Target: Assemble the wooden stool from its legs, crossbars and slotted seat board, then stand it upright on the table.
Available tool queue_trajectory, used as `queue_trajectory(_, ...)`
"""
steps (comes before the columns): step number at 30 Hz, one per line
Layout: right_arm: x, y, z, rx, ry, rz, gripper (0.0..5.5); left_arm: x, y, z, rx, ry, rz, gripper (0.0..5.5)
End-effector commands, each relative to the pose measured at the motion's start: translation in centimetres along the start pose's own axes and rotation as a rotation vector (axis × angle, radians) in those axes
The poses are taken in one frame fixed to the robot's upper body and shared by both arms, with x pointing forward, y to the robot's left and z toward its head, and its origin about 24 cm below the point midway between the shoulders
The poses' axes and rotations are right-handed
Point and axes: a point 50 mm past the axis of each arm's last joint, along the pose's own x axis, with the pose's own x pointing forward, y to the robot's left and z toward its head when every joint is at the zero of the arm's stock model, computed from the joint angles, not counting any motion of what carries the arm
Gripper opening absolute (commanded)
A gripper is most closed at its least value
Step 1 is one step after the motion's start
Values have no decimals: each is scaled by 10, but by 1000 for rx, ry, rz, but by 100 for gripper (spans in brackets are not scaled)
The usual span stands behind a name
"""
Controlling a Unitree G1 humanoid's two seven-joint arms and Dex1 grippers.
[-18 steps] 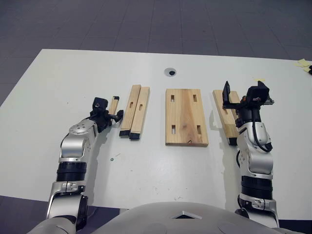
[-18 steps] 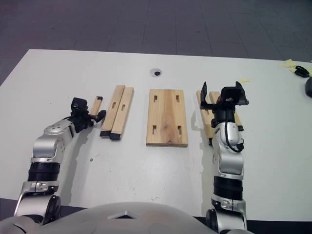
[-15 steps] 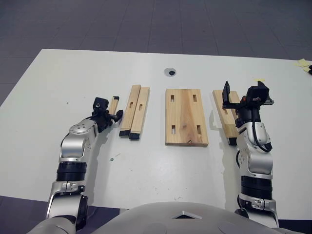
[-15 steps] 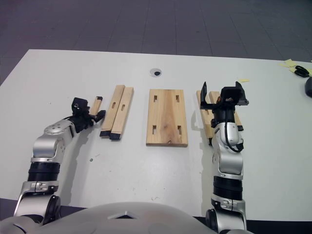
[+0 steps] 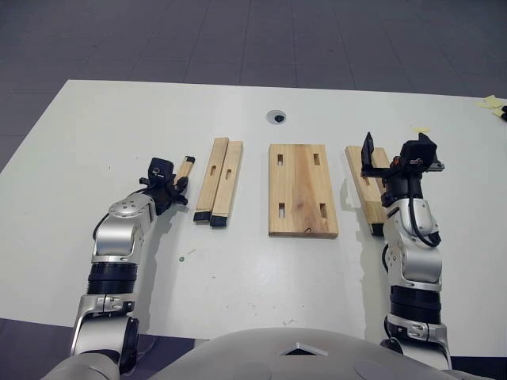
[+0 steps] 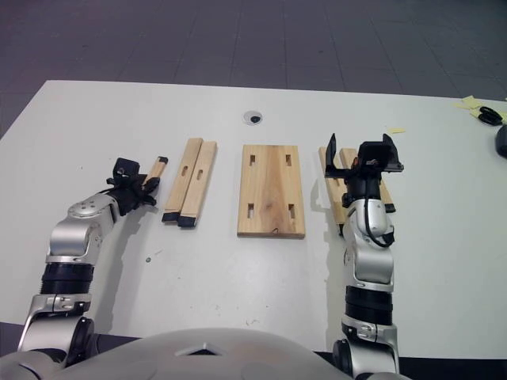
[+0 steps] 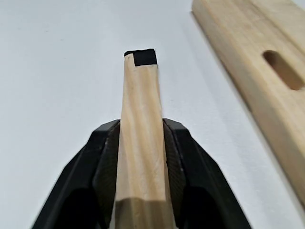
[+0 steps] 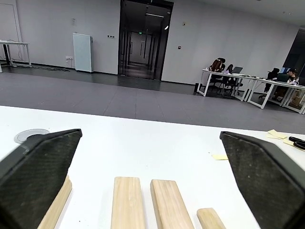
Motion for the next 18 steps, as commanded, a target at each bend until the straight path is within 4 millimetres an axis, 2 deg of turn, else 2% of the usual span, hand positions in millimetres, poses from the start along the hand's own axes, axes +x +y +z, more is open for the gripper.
queue_trajectory(1, 10, 3, 12, 20, -8, 33, 540, -3, 11, 49, -4, -228, 110, 127)
queue_trajectory(3, 16, 6, 25, 62, -28, 61, 540, -12, 10, 87, 31, -402, 137, 127)
queue_trajectory(5, 21, 17, 42, 206, -54, 140, 540, -25, -2, 124, 95, -587, 108, 127)
queue_trajectory(7, 23, 36, 66, 425, -91, 279, 540, -39, -31, 156, 165, -763, -6, 127)
queue_trajectory(9, 19, 56, 89, 630, -120, 438, 540, -51, -67, 174, 215, -881, -187, 127)
queue_trajectory(11, 13, 70, 106, 803, -130, 578, 540, -57, -96, 176, 241, -916, -362, 127)
queue_trajectory(13, 7, 78, 115, 889, -119, 678, 540, -56, -116, 168, 241, -884, -503, 127)
queue_trajectory(18, 1, 84, 119, 1004, -42, 787, 540, -61, -137, 155, 212, -814, -733, 127)
